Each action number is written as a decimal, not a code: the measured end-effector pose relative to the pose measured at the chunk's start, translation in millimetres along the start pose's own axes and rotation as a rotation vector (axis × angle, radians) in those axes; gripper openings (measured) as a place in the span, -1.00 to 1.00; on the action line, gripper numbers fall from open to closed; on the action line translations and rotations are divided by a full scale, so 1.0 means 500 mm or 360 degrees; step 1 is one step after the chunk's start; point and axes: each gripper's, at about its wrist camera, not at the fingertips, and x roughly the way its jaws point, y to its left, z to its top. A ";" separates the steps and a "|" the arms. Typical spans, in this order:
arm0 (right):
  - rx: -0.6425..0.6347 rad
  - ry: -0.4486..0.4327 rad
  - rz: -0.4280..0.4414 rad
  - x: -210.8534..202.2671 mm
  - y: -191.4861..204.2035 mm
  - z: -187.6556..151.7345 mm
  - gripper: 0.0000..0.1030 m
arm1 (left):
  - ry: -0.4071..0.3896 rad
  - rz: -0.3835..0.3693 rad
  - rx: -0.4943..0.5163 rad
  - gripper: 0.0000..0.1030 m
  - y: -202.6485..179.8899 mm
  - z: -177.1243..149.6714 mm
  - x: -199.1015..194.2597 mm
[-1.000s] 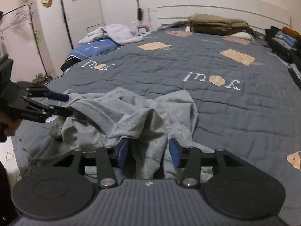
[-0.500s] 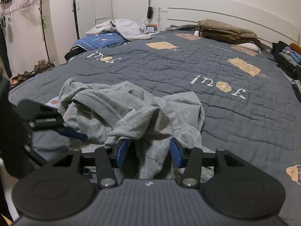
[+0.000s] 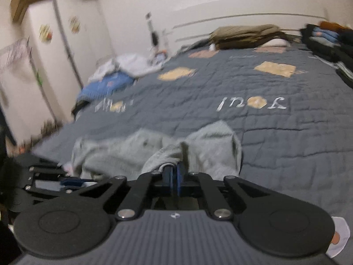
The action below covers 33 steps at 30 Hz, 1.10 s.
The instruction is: Fold clothes
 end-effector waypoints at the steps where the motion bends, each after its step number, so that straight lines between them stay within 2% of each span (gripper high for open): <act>1: 0.0059 -0.0041 -0.0005 -0.006 -0.010 0.007 -0.96 | -0.0033 0.0022 -0.0050 -0.82 0.020 0.002 -0.016; 6: 0.0319 -0.0207 -0.0037 -0.030 -0.053 0.031 -0.96 | -0.0220 0.0250 -0.0380 -0.90 0.148 0.003 -0.104; 9: 0.0376 -0.0214 -0.0076 -0.022 -0.065 0.035 -0.96 | -0.0257 0.0411 -0.0585 -0.90 0.224 -0.011 -0.138; 10: 0.0392 -0.0202 -0.0085 -0.016 -0.067 0.036 -0.96 | -0.0238 0.0386 -0.0651 -0.90 0.243 -0.018 -0.141; 11: 0.0390 -0.0185 -0.0088 -0.009 -0.066 0.035 -0.96 | -0.0202 0.0328 -0.0644 -0.90 0.243 -0.021 -0.136; 13: 0.0380 -0.0157 -0.0101 0.001 -0.060 0.031 -0.96 | -0.0134 0.0216 -0.0550 -0.90 0.216 -0.020 -0.119; 15: 0.0377 -0.0140 -0.0111 0.007 -0.055 0.028 -0.96 | -0.0082 0.0126 -0.0398 -0.88 0.167 -0.011 -0.099; 18: 0.0391 -0.0147 -0.0113 0.005 -0.050 0.029 -0.96 | -0.0029 -0.0043 -0.0264 -0.86 0.080 0.000 -0.062; 19: 0.0397 -0.0150 -0.0107 0.004 -0.049 0.030 -0.96 | -0.0015 -0.0079 -0.0203 -0.79 0.050 0.000 -0.053; 20: 0.0403 -0.0154 -0.0102 0.002 -0.048 0.030 -0.96 | -0.0001 -0.0115 -0.0143 -0.67 0.020 -0.001 -0.044; 22: 0.0405 -0.0154 -0.0099 0.000 -0.048 0.031 -0.96 | 0.0021 -0.0189 -0.0021 -0.07 -0.035 -0.015 -0.025; 24: 0.0409 -0.0154 -0.0097 -0.001 -0.049 0.031 -0.96 | 0.0042 -0.0248 0.0141 0.07 -0.090 -0.032 -0.009; 26: 0.0416 -0.0163 -0.0088 -0.006 -0.049 0.032 -0.96 | 0.0066 -0.0255 0.0275 0.07 -0.130 -0.052 0.010; 31: 0.0423 -0.0198 -0.0064 -0.020 -0.048 0.040 -0.96 | 0.0106 -0.0136 0.0555 0.03 -0.193 -0.096 0.056; 32: 0.0425 -0.0207 -0.0062 -0.023 -0.049 0.042 -0.96 | 0.0118 -0.0118 0.0601 -0.06 -0.197 -0.104 0.067; 33: 0.0430 -0.0219 -0.0064 -0.026 -0.052 0.043 -0.96 | 0.0125 -0.0117 0.0629 -0.47 -0.196 -0.109 0.076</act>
